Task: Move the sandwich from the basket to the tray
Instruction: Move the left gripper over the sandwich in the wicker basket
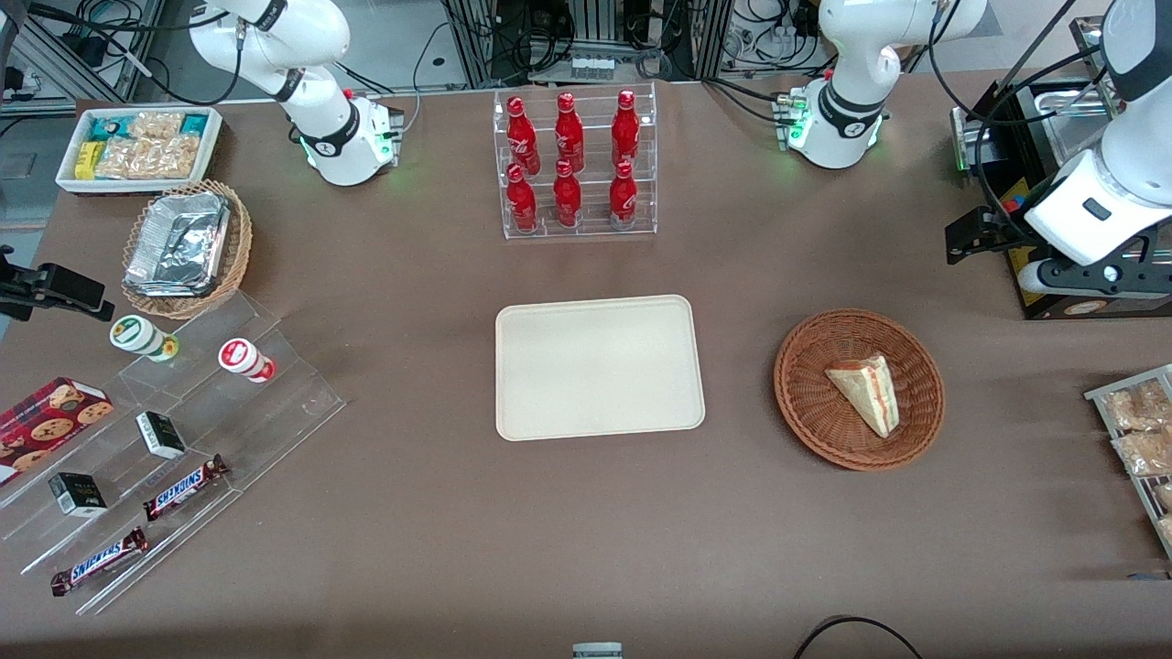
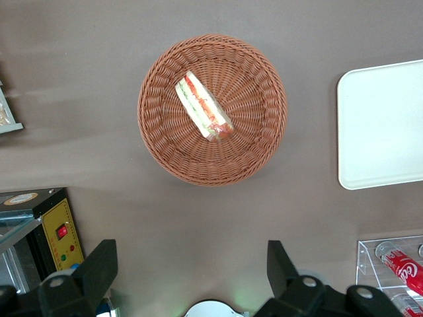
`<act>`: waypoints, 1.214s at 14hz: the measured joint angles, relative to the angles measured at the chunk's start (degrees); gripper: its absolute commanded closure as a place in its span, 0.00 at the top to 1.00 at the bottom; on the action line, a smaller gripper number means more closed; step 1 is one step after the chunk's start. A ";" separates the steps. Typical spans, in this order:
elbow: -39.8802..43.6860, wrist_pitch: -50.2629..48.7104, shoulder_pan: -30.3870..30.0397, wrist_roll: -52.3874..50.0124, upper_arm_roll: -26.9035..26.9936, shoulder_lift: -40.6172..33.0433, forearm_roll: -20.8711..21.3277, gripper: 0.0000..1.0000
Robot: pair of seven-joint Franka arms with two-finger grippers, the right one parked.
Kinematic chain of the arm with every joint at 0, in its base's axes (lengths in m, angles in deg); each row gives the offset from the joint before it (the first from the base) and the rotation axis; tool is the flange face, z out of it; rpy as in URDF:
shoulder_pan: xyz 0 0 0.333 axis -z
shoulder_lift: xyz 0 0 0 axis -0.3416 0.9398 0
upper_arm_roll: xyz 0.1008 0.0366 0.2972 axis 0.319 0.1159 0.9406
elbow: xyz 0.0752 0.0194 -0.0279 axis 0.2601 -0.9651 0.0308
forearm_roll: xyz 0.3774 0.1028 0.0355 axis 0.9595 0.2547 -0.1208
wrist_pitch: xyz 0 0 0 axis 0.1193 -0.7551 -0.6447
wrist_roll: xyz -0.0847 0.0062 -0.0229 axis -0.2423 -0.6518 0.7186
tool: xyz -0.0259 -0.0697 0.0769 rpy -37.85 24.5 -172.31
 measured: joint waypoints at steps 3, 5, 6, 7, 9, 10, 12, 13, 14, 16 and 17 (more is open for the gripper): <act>0.00 0.00 0.05 0.11 -0.44 0.21 -0.05 1.00; -0.11 -0.03 0.09 0.16 -0.65 0.69 -0.07 1.00; -0.39 -0.04 0.08 0.50 -0.62 1.15 -0.09 1.00; -0.99 0.04 0.07 1.03 -0.59 1.72 -0.09 1.00; -3.31 2.37 0.07 1.48 -0.58 2.87 -0.10 1.00; -5.53 5.76 0.07 1.59 -0.58 3.31 -0.09 1.00; -12.40 15.51 0.07 1.66 -0.58 3.94 -0.09 1.00; -15.87 20.05 0.07 1.67 -0.57 4.19 -0.09 1.00; -18.84 23.79 0.07 1.67 -0.54 4.39 -0.09 1.00; -23.76 30.98 0.04 1.67 -0.44 4.54 -0.09 1.00; -26.01 34.80 -0.02 1.67 -0.38 4.58 -0.09 1.00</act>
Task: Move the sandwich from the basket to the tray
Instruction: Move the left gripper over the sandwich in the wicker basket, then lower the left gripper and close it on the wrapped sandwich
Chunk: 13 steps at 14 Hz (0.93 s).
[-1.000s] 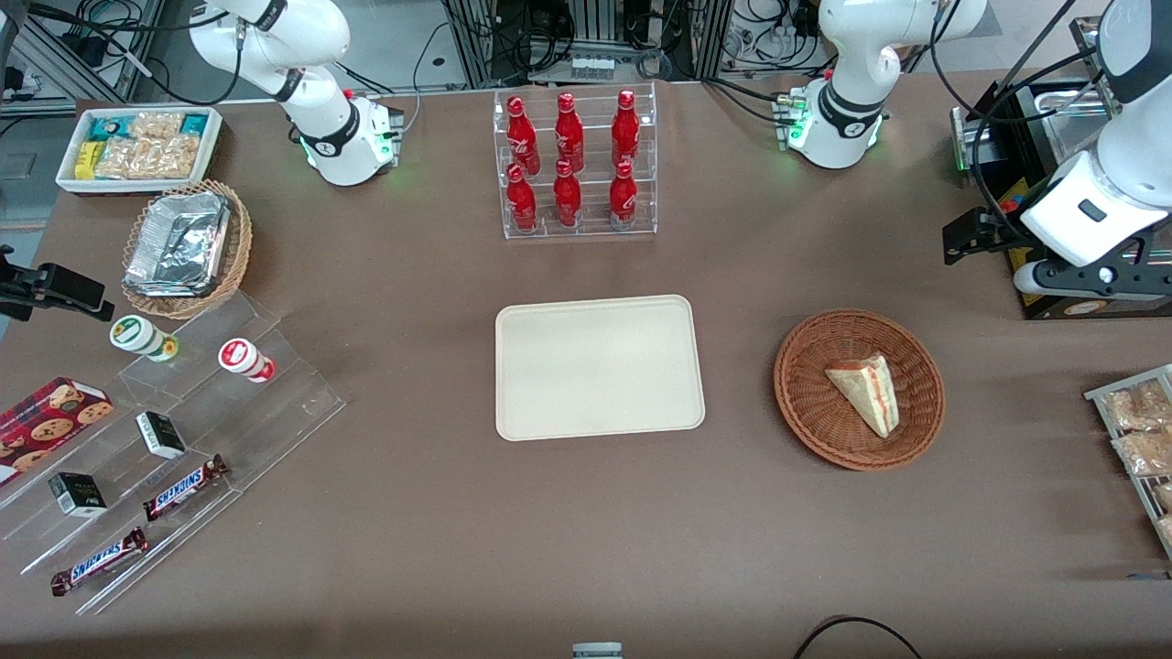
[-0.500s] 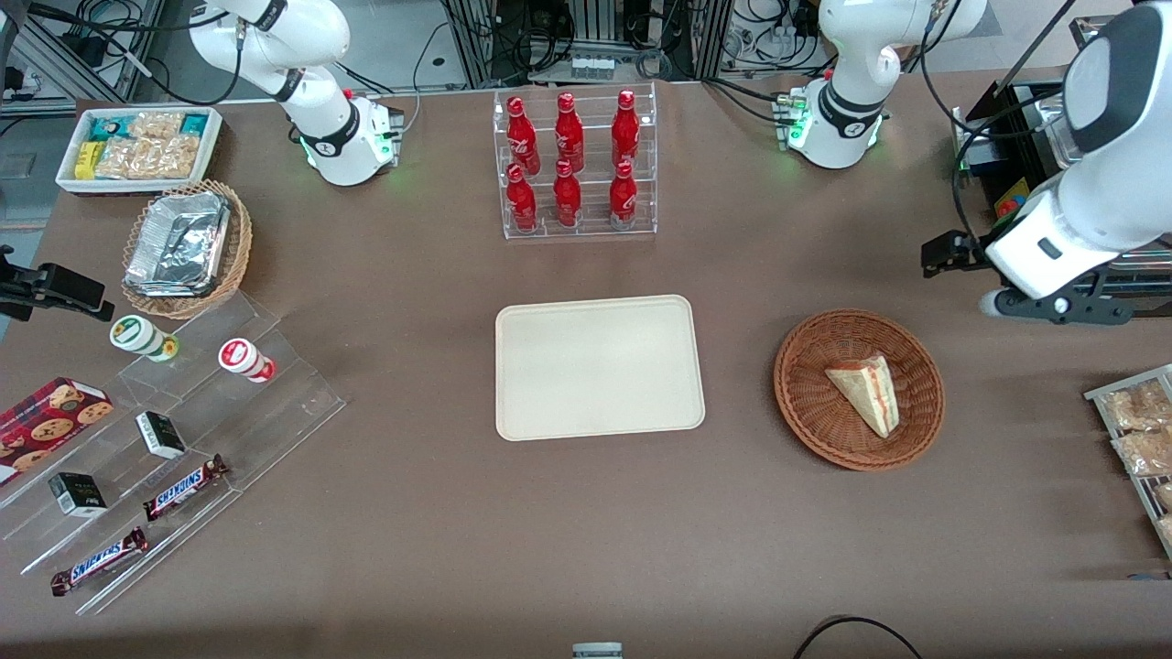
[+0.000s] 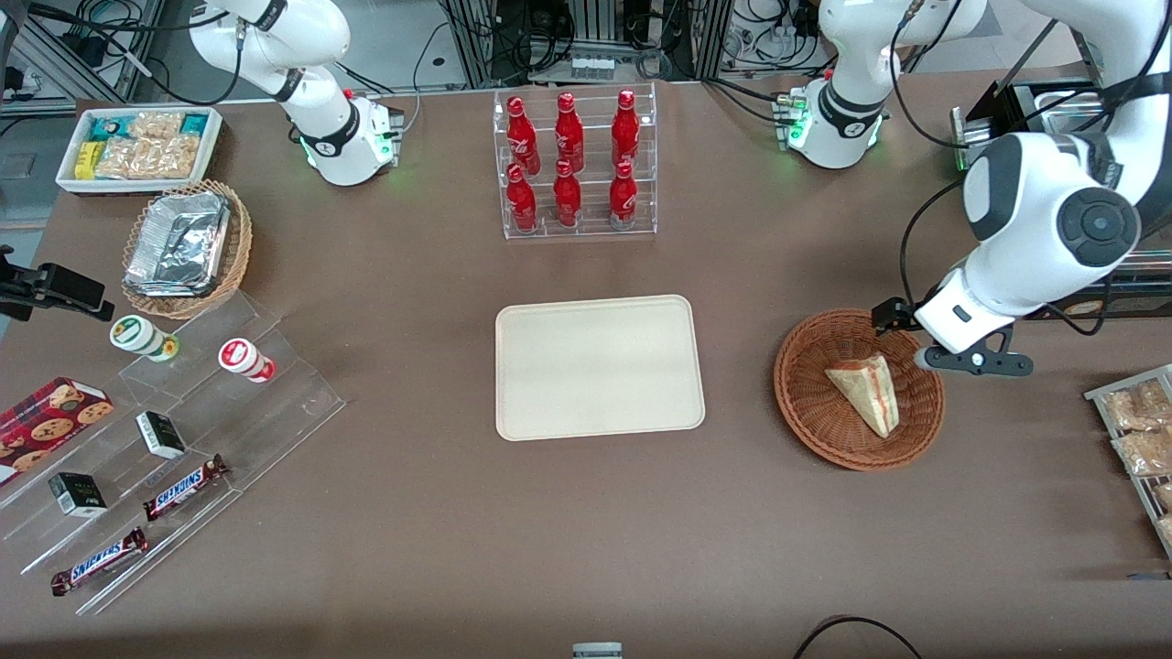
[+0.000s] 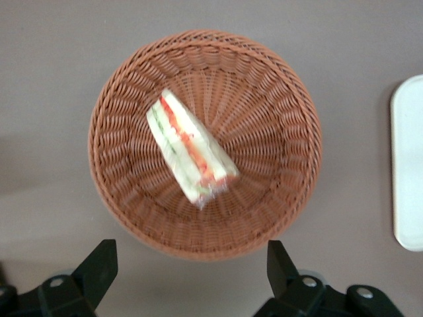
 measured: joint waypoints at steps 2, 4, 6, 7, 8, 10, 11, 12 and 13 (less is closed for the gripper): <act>-4.35 7.24 -0.14 -0.29 0.18 0.22 0.00 1.00; -6.76 10.57 -0.38 -3.91 0.27 0.65 -0.08 1.00; -7.14 11.02 -0.44 -10.61 0.27 1.14 -0.08 1.00; -7.15 11.47 -0.45 -13.95 0.27 1.42 -0.09 1.00; -7.17 12.22 -0.46 -18.04 0.28 1.81 -0.12 1.00; -7.23 14.85 -0.46 -28.56 0.25 3.12 -0.14 1.00; -7.25 16.41 -0.44 -33.35 0.20 3.98 -0.14 1.00; -7.25 17.47 -0.43 -36.60 0.12 4.87 -0.14 1.00; -7.25 18.00 -0.42 -38.50 0.10 5.61 -0.14 1.00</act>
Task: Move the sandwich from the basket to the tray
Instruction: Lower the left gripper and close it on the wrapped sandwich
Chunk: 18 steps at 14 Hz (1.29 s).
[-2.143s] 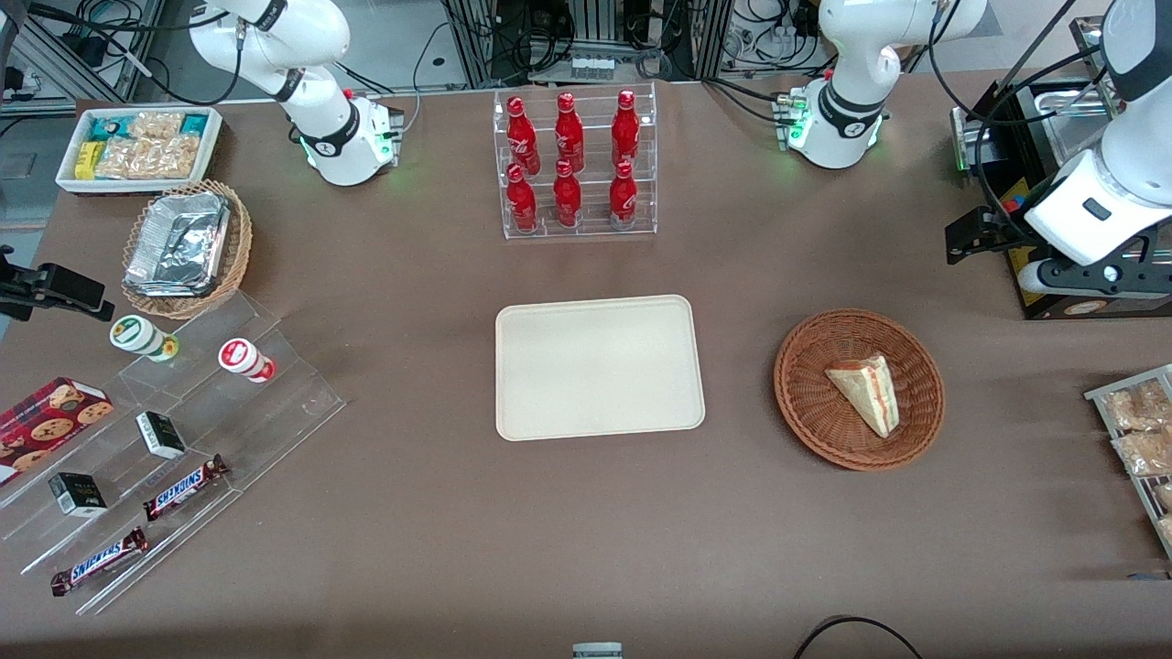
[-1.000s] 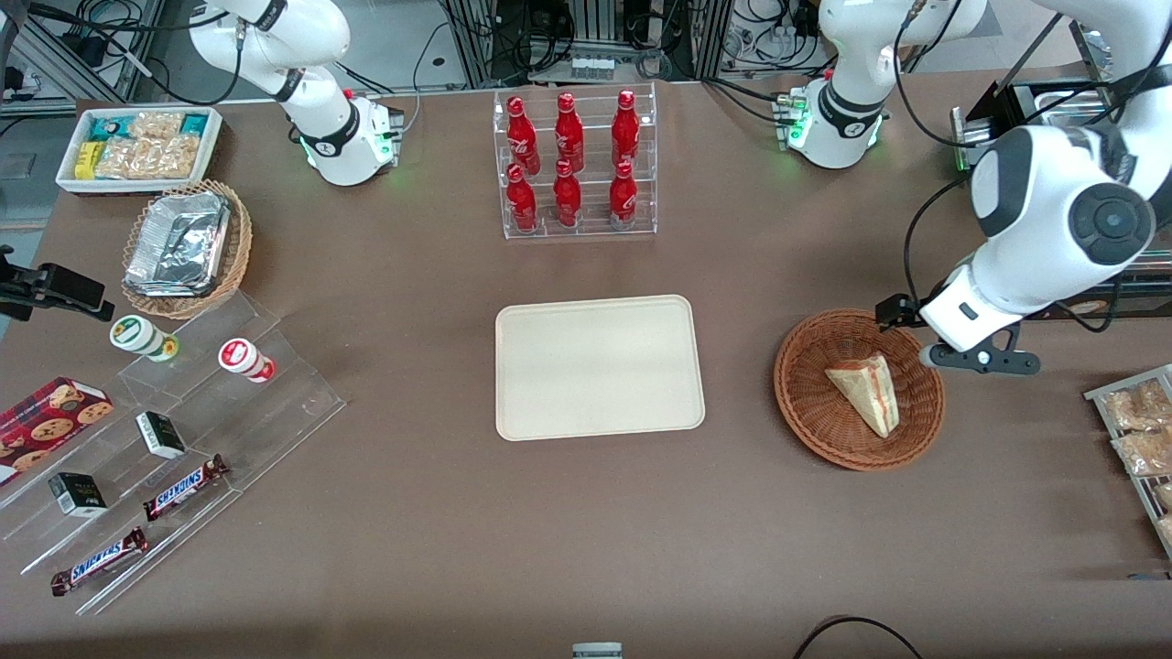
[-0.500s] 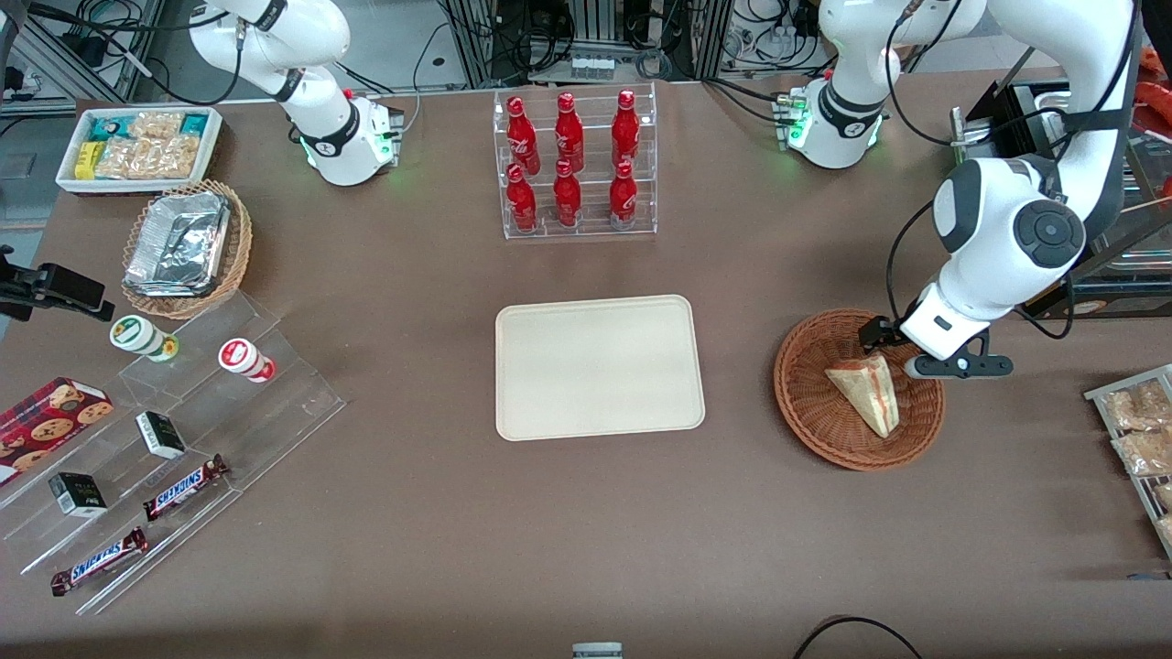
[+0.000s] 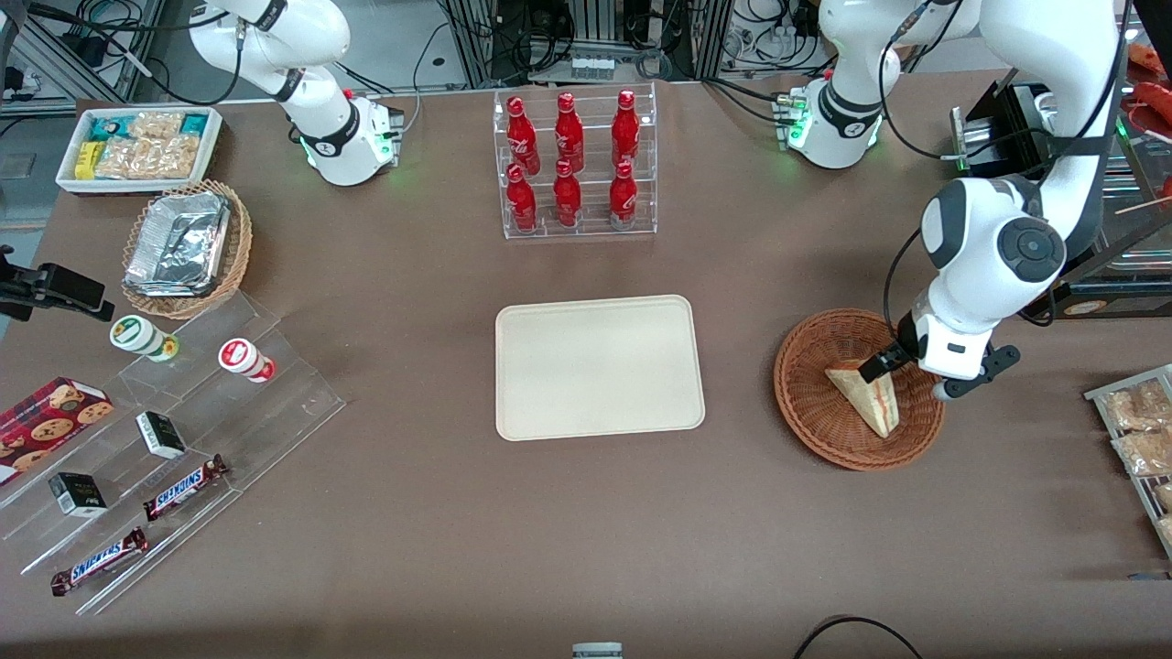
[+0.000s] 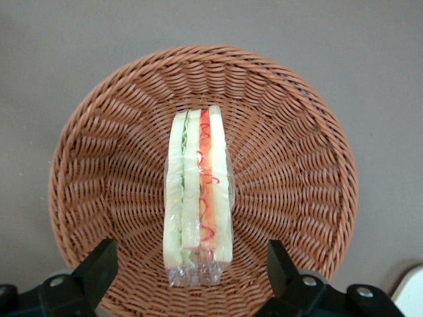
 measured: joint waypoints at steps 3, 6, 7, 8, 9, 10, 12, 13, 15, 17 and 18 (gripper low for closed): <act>0.00 0.56 0.00 -1.86 0.00 1.50 0.00 1.00; -0.01 2.42 0.00 -2.16 0.00 3.53 0.00 1.00; -0.01 3.10 0.00 -2.20 0.00 4.38 0.00 1.00; -0.01 3.74 0.00 -2.22 0.00 5.19 0.00 1.00; -0.01 4.06 0.00 -2.25 0.00 5.88 -0.01 0.85; -0.01 4.26 0.00 -2.40 0.00 6.38 -0.05 0.39; 0.02 4.42 0.00 -3.81 0.00 6.71 -0.12 0.00; 0.08 4.42 0.00 -4.26 0.00 6.71 -0.12 0.00; 0.67 4.26 0.00 -4.30 -0.02 6.72 -0.12 0.00; 2.31 2.13 0.01 -4.30 -0.07 6.70 -0.12 0.00; 3.91 -0.30 0.02 -4.24 -0.17 6.66 -0.10 0.00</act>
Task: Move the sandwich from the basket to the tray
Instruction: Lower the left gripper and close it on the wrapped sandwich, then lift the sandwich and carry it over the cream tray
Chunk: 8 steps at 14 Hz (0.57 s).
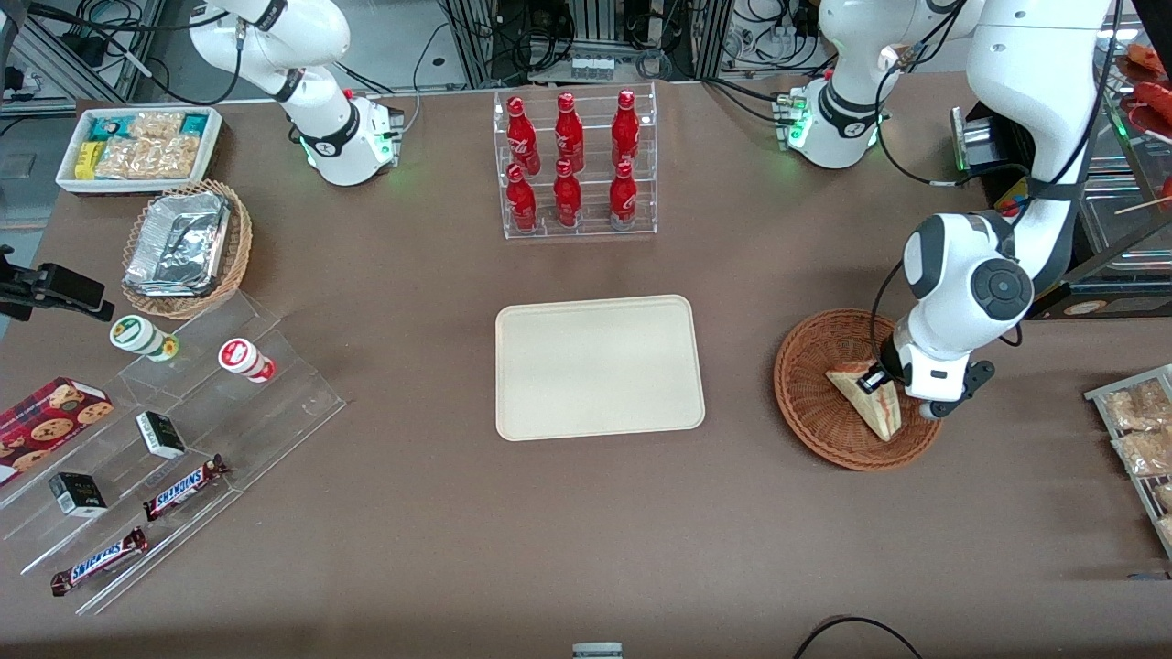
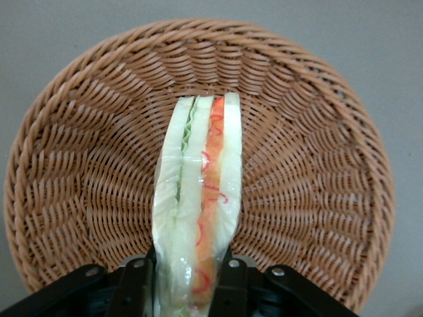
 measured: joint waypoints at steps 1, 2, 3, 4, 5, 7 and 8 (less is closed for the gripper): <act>2.05 -3.21 0.06 0.63 -0.18 -0.07 0.08 0.00; 4.53 -7.31 0.28 2.58 -0.42 -0.13 0.14 0.00; 7.24 -11.57 1.01 5.26 -0.56 -0.16 0.15 0.00; 9.58 -14.76 2.10 7.38 -0.61 -0.17 0.15 0.00; 11.33 -16.92 3.28 8.64 -0.65 -0.17 0.15 0.00; 12.86 -18.80 6.01 9.76 -0.74 -0.09 0.15 0.00; 12.96 -18.81 7.62 9.86 -0.79 0.13 0.14 0.00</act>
